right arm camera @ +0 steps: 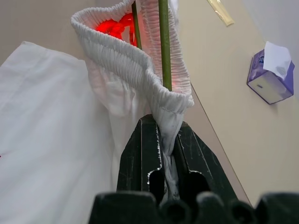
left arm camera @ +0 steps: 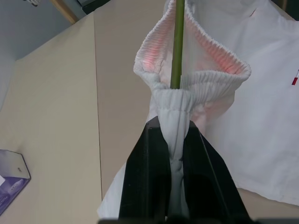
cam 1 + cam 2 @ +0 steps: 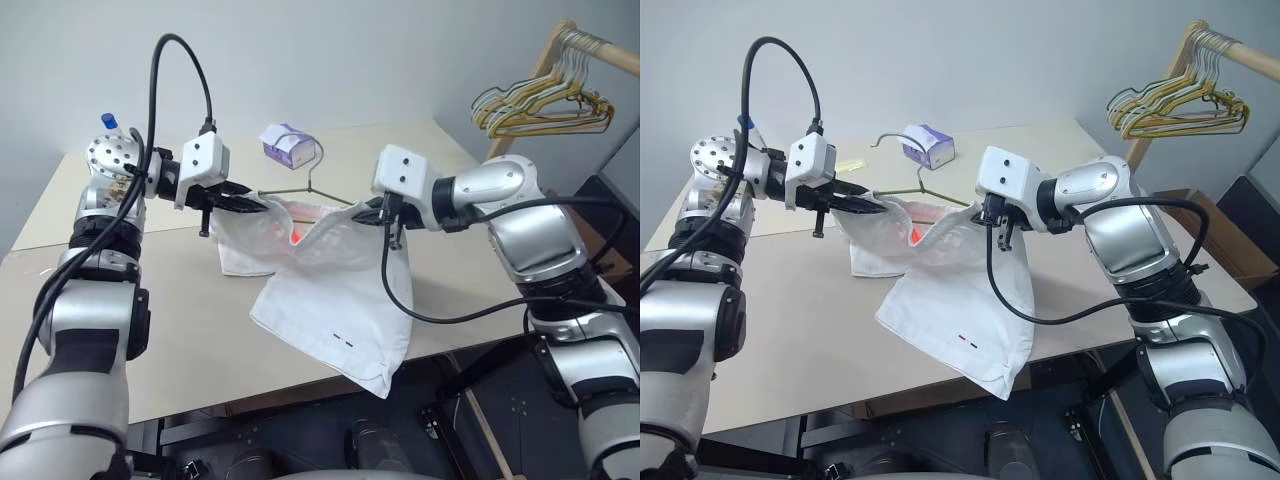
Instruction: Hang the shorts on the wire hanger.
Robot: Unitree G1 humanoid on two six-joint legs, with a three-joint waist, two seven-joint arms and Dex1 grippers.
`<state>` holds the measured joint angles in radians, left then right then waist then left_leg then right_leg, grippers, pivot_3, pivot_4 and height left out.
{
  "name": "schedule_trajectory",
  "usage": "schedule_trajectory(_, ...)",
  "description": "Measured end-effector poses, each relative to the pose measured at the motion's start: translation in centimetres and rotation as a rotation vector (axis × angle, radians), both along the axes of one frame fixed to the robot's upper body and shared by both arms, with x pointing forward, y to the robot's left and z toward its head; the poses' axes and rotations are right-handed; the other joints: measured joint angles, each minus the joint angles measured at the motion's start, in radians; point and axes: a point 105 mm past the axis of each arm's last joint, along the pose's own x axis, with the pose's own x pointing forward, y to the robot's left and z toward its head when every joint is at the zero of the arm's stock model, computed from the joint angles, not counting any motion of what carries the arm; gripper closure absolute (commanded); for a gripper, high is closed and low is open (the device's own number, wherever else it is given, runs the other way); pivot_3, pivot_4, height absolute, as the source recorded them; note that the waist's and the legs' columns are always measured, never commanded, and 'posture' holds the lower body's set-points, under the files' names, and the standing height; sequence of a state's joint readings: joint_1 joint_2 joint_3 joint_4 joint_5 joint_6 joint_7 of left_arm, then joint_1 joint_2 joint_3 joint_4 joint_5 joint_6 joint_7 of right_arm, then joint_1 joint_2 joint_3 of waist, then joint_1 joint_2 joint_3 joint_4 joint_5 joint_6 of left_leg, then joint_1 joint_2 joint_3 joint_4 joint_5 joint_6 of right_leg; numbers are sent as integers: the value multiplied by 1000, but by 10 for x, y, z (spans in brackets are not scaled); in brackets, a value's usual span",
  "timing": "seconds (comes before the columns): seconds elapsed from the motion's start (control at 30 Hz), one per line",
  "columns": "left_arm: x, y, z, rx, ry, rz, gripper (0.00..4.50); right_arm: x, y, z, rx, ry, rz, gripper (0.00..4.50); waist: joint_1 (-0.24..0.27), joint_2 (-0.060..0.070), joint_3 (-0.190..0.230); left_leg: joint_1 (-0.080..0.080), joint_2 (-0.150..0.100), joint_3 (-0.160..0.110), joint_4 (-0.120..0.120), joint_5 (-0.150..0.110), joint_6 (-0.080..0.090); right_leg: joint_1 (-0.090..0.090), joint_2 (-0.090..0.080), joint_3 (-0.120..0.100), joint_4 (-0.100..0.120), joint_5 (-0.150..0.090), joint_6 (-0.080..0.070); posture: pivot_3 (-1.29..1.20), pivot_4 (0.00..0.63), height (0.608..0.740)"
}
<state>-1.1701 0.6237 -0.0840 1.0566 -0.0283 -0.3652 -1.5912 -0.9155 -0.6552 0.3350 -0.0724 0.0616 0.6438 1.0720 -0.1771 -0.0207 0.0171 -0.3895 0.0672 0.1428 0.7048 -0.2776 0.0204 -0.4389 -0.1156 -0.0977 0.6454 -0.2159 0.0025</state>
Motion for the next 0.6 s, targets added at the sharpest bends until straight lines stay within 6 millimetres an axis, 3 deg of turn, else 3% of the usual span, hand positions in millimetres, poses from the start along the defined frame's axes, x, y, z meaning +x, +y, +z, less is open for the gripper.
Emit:
schedule_trajectory(0.03,0,0,0,-2,3,2,3800,0,0,0,0,-1,0,4500,0,0,0,0,0,0,0,0,0,0,0,0,0,0,0,-159,0,740)
schedule_trajectory(0.27,5,-2,8,-78,-40,37,1671,0,-4,-9,-2,16,-21,4500,0,0,0,0,0,0,0,0,0,0,0,0,0,0,0,-171,0,740)
schedule_trajectory(0.4,7,-4,23,-211,-91,48,261,0,-9,-10,20,26,-65,4500,-2,0,0,0,0,0,0,0,0,0,0,0,0,0,0,-188,0,740)
schedule_trajectory(0.43,8,-3,28,-251,-105,55,37,0,-11,-12,30,38,-88,4500,-2,0,0,0,0,0,0,0,0,0,0,0,0,0,0,-189,0,740)
schedule_trajectory(0.6,9,12,48,-425,-157,125,37,3,-33,-19,88,94,-246,4500,-3,0,0,0,0,-1,0,0,0,0,0,0,0,0,0,-196,0,740)
